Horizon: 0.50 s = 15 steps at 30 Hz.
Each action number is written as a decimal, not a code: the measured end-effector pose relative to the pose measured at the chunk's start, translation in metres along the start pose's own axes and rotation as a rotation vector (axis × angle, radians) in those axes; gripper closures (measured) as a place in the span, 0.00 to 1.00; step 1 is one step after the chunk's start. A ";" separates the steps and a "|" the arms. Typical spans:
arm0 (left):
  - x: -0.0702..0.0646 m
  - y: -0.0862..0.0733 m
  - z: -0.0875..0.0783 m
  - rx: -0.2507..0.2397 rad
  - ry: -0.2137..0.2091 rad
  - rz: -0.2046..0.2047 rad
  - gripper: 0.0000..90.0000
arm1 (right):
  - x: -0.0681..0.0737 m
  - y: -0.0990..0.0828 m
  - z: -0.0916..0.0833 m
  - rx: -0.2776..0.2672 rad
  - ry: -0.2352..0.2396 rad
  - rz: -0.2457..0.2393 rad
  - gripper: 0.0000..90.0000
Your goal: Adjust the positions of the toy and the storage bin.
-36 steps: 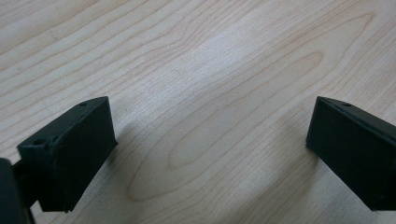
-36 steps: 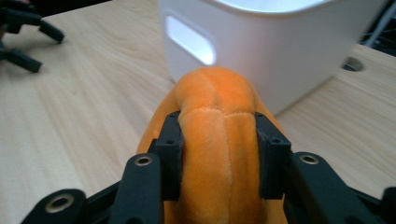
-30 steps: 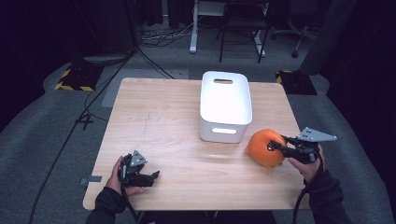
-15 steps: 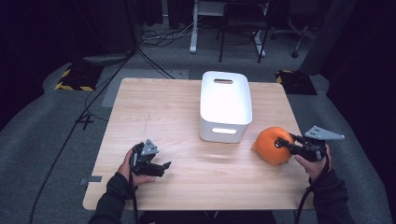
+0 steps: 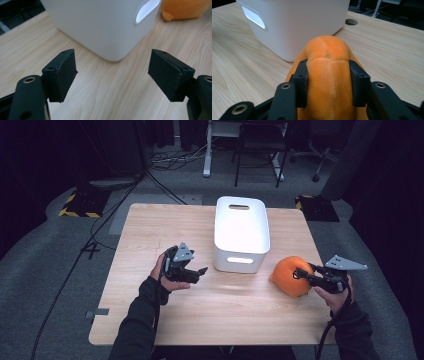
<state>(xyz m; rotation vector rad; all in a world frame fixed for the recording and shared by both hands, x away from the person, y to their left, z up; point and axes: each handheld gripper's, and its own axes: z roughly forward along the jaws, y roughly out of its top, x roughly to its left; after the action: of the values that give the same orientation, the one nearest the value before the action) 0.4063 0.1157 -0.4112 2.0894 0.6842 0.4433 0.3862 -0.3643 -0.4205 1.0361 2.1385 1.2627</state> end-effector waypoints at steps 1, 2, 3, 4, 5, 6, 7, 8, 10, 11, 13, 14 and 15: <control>-0.001 0.004 0.001 -0.004 -0.012 0.003 0.25 | 0.000 0.000 0.000 0.000 0.000 0.000 0.65; -0.004 0.010 0.003 -0.022 -0.010 0.013 0.26 | 0.000 0.000 0.000 -0.002 -0.002 -0.001 0.65; -0.007 0.019 0.005 -0.023 -0.025 0.031 0.26 | 0.000 0.000 0.001 -0.003 0.001 -0.005 0.65; -0.010 0.024 0.006 -0.037 -0.032 0.028 0.26 | 0.001 0.000 0.001 -0.004 0.000 -0.005 0.65; -0.010 0.024 0.006 -0.037 -0.032 0.028 0.26 | 0.001 0.000 0.001 -0.004 0.000 -0.005 0.65; -0.013 0.033 0.008 -0.048 -0.044 0.055 0.27 | 0.001 0.000 0.001 -0.006 -0.003 -0.007 0.65; -0.013 0.033 0.008 -0.048 -0.044 0.055 0.27 | 0.001 0.000 0.001 -0.006 -0.003 -0.007 0.65; -0.017 0.042 0.010 -0.058 -0.054 0.065 0.27 | 0.001 0.000 0.002 -0.007 -0.005 -0.008 0.65; -0.018 0.047 0.011 -0.042 -0.044 0.106 0.27 | 0.001 -0.001 0.002 -0.006 -0.003 -0.014 0.65; -0.020 0.050 0.013 -0.044 -0.054 0.111 0.27 | 0.001 -0.001 0.002 -0.006 -0.002 -0.014 0.65; -0.025 0.057 0.016 -0.062 -0.059 0.127 0.29 | 0.002 -0.001 0.002 -0.006 -0.001 -0.010 0.65; -0.029 0.064 0.021 -0.063 -0.077 0.144 0.30 | 0.002 -0.001 0.002 -0.007 -0.002 -0.011 0.65; -0.029 0.064 0.021 -0.063 -0.077 0.144 0.30 | 0.002 -0.001 0.002 -0.007 -0.002 -0.011 0.65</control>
<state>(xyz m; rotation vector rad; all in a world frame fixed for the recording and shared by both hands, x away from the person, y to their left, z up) 0.4143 0.0542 -0.3714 2.0925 0.4711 0.4563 0.3862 -0.3617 -0.4221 1.0212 2.1337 1.2631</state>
